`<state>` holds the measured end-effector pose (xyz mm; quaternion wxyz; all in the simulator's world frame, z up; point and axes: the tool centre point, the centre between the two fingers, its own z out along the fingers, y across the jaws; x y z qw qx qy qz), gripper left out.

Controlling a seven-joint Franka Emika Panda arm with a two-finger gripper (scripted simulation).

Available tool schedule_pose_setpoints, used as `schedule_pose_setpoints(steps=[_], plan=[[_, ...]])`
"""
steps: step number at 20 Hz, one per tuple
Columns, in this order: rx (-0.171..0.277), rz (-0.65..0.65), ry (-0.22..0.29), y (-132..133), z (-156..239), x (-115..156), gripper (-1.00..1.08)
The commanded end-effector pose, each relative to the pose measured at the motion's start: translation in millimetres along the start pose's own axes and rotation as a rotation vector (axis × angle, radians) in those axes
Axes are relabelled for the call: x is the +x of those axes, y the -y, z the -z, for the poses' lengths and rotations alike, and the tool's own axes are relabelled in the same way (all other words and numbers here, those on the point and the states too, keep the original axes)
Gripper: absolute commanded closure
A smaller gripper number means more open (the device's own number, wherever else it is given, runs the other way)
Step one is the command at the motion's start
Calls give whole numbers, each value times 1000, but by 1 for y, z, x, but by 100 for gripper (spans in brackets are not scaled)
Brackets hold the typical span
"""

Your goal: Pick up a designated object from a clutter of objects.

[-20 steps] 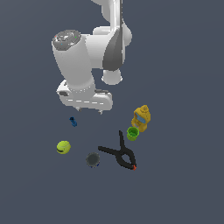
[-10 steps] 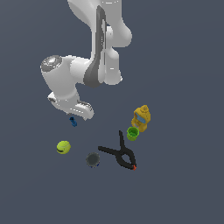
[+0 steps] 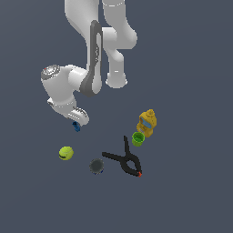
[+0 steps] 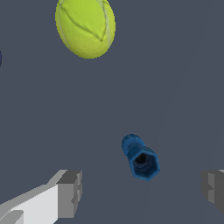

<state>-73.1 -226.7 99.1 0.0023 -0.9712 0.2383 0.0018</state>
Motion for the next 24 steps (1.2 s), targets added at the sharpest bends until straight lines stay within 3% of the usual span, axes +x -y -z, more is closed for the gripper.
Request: schedule_pose_setpoints(steps=[1, 9, 24], plan=[[-3, -13, -4, -6, -4, -1, -92], [-3, -15, -3, -8, -10, -2, -92], [-4, -18, -5, -9, -56, -2, -92]])
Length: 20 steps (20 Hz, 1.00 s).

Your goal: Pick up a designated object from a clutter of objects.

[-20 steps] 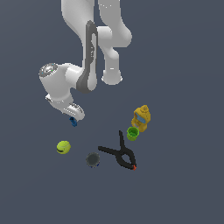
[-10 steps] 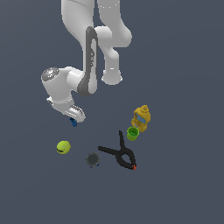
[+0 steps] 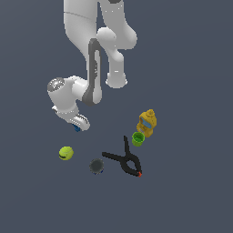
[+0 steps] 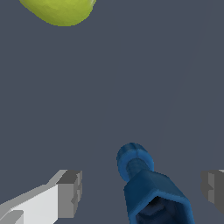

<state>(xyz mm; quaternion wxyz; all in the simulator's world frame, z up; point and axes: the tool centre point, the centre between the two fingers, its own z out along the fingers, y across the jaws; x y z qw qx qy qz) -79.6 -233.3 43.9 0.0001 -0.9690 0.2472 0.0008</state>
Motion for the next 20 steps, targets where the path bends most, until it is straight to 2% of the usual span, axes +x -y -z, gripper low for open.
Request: schedule_pose_setpoints(steps=[1, 13, 20], plan=[[0, 0, -1, 0, -1, 0, 108], [0, 0, -2, 1, 0, 1, 108], [0, 0, -2, 20, 17, 2, 108]])
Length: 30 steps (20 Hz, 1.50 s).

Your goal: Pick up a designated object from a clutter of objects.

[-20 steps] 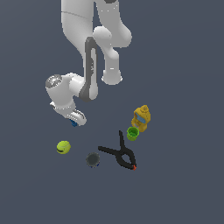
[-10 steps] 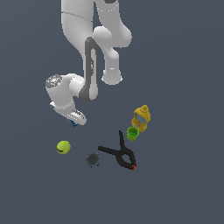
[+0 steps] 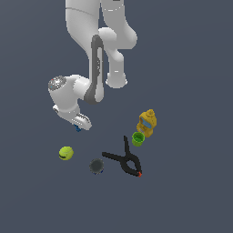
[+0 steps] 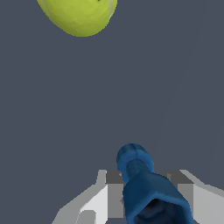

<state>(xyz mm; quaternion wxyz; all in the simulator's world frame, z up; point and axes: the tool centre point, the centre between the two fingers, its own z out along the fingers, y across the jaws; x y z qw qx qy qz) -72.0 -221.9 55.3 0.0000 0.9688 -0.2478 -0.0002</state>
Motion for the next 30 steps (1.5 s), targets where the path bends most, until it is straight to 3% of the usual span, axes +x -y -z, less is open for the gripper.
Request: schedule_pose_setpoints(steps=[1, 9, 30], plan=[[0, 1, -1, 10, 9, 1, 108], [-2, 0, -1, 63, 57, 4, 108], [-3, 0, -2, 254, 228, 18, 108]])
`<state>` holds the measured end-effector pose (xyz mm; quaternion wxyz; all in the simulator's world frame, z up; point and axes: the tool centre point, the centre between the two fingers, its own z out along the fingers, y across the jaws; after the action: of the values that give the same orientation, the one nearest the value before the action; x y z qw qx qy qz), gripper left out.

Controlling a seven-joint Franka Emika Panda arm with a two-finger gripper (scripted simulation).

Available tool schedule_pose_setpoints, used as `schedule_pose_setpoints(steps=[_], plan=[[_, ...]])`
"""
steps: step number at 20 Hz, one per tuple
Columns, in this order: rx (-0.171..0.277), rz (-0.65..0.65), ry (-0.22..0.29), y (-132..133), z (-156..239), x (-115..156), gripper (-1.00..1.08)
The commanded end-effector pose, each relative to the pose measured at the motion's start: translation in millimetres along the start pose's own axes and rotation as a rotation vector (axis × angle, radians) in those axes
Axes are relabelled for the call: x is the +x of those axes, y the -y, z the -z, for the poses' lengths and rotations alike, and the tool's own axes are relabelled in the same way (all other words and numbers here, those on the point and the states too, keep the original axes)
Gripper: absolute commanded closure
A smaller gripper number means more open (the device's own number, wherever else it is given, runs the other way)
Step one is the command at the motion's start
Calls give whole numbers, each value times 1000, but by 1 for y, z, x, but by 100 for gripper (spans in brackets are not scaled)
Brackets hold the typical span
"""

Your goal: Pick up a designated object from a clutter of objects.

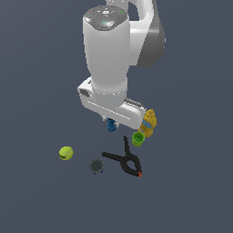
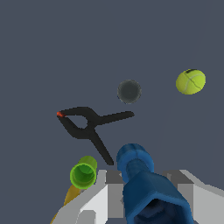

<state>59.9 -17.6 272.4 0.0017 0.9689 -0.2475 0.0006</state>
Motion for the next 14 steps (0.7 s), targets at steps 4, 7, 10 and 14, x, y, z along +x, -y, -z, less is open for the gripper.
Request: schedule_pose_setpoints(steps=[4, 7, 10, 14], plan=[[0, -1, 1, 40, 35, 4, 108], [1, -1, 1, 58, 52, 6, 108], [2, 0, 2, 75, 67, 8, 108], [2, 0, 2, 96, 84, 11, 108]])
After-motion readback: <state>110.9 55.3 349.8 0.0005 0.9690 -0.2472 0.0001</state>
